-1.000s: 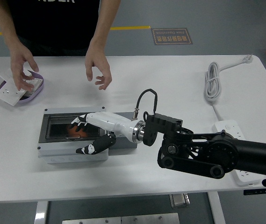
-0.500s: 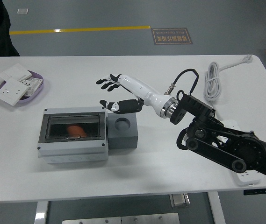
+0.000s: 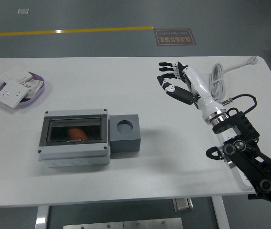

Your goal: Pick up the cylinder from the cube,place it in the box,flap close box

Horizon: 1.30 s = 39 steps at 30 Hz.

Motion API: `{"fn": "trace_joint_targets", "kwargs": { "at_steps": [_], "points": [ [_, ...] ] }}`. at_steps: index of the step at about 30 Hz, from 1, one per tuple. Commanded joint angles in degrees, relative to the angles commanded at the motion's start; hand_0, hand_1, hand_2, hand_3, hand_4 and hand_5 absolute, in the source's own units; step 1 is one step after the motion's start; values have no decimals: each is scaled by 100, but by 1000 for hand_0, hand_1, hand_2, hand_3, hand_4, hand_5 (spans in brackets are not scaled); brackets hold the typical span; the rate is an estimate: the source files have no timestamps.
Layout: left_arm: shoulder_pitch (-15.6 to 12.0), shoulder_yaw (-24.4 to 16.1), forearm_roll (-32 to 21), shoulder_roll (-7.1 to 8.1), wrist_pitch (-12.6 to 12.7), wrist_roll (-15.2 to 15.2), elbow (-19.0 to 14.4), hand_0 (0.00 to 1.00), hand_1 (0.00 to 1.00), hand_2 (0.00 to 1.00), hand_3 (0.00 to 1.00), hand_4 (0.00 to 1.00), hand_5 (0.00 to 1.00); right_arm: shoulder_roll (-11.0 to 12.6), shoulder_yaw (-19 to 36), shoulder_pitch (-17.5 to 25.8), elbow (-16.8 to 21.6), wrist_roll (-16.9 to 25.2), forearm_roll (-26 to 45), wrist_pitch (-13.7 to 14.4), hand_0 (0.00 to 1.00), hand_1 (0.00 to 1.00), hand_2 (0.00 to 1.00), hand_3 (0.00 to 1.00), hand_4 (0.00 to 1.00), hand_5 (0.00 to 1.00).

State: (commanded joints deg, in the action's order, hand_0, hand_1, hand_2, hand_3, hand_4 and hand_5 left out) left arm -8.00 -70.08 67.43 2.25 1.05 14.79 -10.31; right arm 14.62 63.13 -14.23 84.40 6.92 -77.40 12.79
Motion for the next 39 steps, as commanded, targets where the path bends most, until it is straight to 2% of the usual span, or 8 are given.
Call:
{"fn": "trace_joint_targets", "kwargs": {
  "at_steps": [4,8,10,14,15,21,38,39],
  "points": [
    [1,-7,64,26,-13,2,0,923,852,854,951,2,2,-42,583,354,-19,183,251,-94,723,670,722,722,673,391],
    [11,-22,115,46,-25,-2,0,923,852,854,951,2,2,-48,972,468,-69,318,446,-187,723,670,722,722,673,391],
    [13,-22,109,63,-28,-2,0,923,852,854,951,2,2,-89,1046,504,-105,396,544,-220,730,673,716,725,708,378],
    [15,-13,65,106,-24,1,0,923,852,854,951,2,2,-161,1077,548,-152,472,617,-262,730,673,716,725,708,378],
    [16,-11,48,119,-22,2,0,923,852,854,951,2,2,-174,1074,555,-160,478,622,-266,740,682,716,744,771,388],
    [7,1,-36,181,-12,1,0,923,852,854,951,2,2,-236,1016,557,-231,466,608,-275,752,686,716,750,779,386],
    [-38,21,-223,200,24,-23,0,923,852,854,951,2,2,-351,723,587,-532,469,630,-324,757,691,717,740,781,390],
    [-39,31,-255,191,29,-32,0,923,852,854,951,2,2,-353,703,582,-545,467,629,-327,756,695,717,744,812,393]
  ]
}}
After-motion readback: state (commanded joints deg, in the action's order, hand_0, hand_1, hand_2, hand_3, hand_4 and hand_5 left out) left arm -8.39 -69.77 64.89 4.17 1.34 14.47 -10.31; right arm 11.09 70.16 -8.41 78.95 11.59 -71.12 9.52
